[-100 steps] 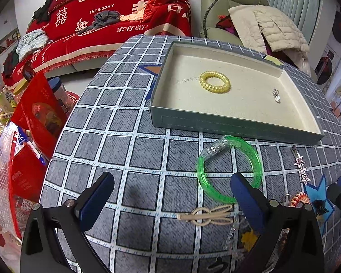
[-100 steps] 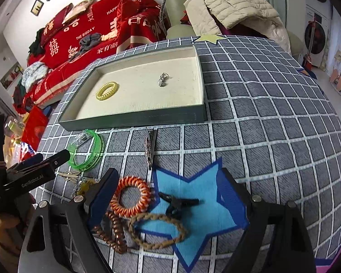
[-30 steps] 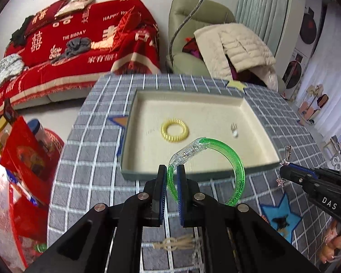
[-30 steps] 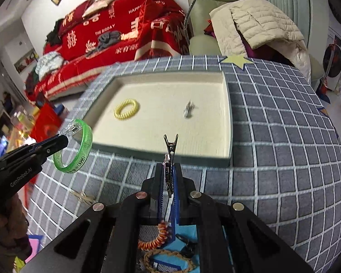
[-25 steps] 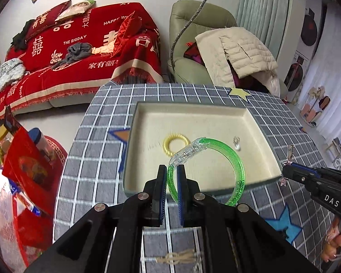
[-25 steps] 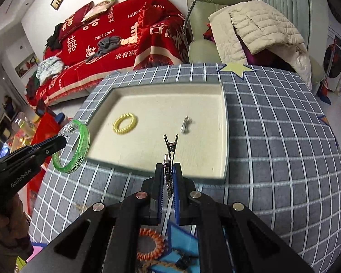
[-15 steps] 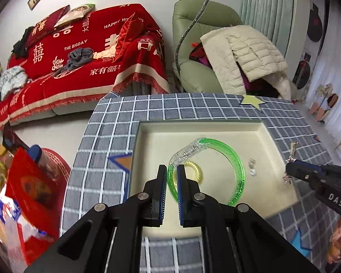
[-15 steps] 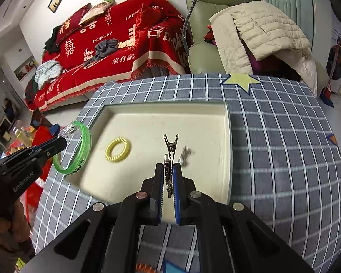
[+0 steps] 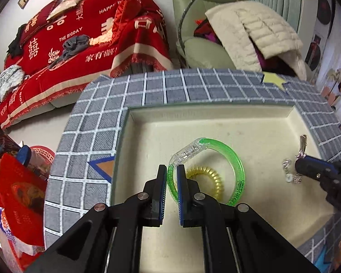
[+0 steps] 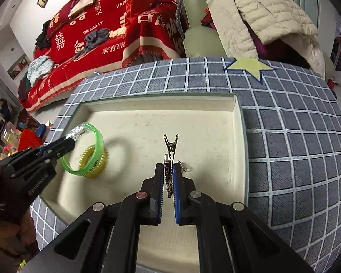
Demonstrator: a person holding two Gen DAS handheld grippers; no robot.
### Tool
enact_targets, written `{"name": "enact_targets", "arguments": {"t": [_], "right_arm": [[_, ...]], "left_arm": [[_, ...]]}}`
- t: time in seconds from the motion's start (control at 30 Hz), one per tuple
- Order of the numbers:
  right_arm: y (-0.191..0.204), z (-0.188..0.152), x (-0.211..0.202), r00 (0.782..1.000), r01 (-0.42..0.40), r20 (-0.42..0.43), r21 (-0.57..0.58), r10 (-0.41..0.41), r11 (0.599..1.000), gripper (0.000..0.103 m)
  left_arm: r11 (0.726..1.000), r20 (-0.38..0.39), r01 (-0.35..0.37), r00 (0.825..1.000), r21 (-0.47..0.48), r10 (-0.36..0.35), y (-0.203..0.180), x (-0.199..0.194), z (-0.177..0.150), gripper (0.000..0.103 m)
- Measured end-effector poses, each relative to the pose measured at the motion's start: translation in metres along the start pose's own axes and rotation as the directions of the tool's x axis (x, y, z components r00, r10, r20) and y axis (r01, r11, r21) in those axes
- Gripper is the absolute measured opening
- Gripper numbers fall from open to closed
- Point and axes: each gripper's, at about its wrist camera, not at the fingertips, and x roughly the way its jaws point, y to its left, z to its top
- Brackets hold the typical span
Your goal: Organize jewelry
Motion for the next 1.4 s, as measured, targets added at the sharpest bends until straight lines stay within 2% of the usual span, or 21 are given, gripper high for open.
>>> {"name": "enact_targets", "arguments": {"t": [0.4,0.47,0.53,0.7,0.93,0.97,1.0,1.03,1.07,1.1,1.3,1.37,1.4], "right_arm": [[0.008,-0.005,0.014,0.999,0.04,-0.018,-0.046,-0.041,0.998,0.011],[0.007,-0.005,0.014,0.999,0.027,-0.022,-0.041,-0.028,0.999,0.021],[0.006,-0.006,0.011,1.0,0.023,-0.013,-0.035,-0.024,0.999,0.048],[0.005,-0.007,0.0,1.0,-0.001,0.012,-0.018,0.001,1.0,0.052],[0.009,-0.01,-0.021,0.999,-0.015,0.05,-0.001,0.015,1.0,0.055],[0.009,-0.011,-0.024,0.999,-0.015,0.052,0.002,0.014,1.0,0.056],[0.01,-0.012,-0.027,0.999,-0.015,0.053,0.006,0.014,1.0,0.057],[0.01,-0.014,-0.03,0.998,-0.018,0.055,0.008,0.018,1.0,0.058],[0.011,-0.015,-0.034,0.998,-0.026,0.059,0.009,0.025,1.0,0.058],[0.012,-0.018,-0.04,0.997,-0.031,0.067,0.006,0.03,1.0,0.058],[0.017,-0.037,-0.069,0.994,-0.035,0.102,0.001,0.035,0.999,0.063],[0.016,-0.044,-0.079,0.992,-0.04,0.117,0.005,0.039,0.999,0.07],[0.016,-0.049,-0.085,0.991,-0.046,0.126,0.01,0.045,0.999,0.078]], "left_arm": [[0.995,0.009,-0.088,0.996,0.054,0.088,-0.01,0.01,-0.009,0.03],[0.996,0.005,-0.082,0.997,0.044,0.082,-0.009,0.009,-0.01,0.03],[0.996,0.012,-0.083,0.996,0.035,0.083,-0.008,0.006,-0.011,0.03],[0.996,0.038,-0.083,0.996,0.025,0.082,-0.005,-0.004,-0.01,0.03],[0.999,0.055,-0.047,0.997,0.013,0.046,-0.002,-0.021,-0.014,0.031],[0.999,0.063,-0.043,0.997,0.02,0.041,-0.003,-0.025,-0.016,0.033],[0.999,0.072,-0.043,0.997,0.025,0.041,-0.003,-0.03,-0.018,0.045],[0.999,0.082,-0.043,0.996,0.025,0.04,-0.003,-0.035,-0.02,0.093],[0.999,0.098,-0.041,0.994,0.019,0.039,-0.002,-0.04,-0.022,0.103],[0.999,0.148,-0.04,0.988,0.014,0.037,-0.002,-0.052,-0.026,0.103],[0.998,0.188,-0.046,0.981,0.032,0.039,-0.002,-0.084,-0.043,0.103],[0.999,0.194,-0.042,0.98,0.017,0.038,0.002,-0.094,-0.048,0.103],[0.999,0.192,-0.036,0.981,0.007,0.034,0.004,-0.098,-0.052,0.103]]}}
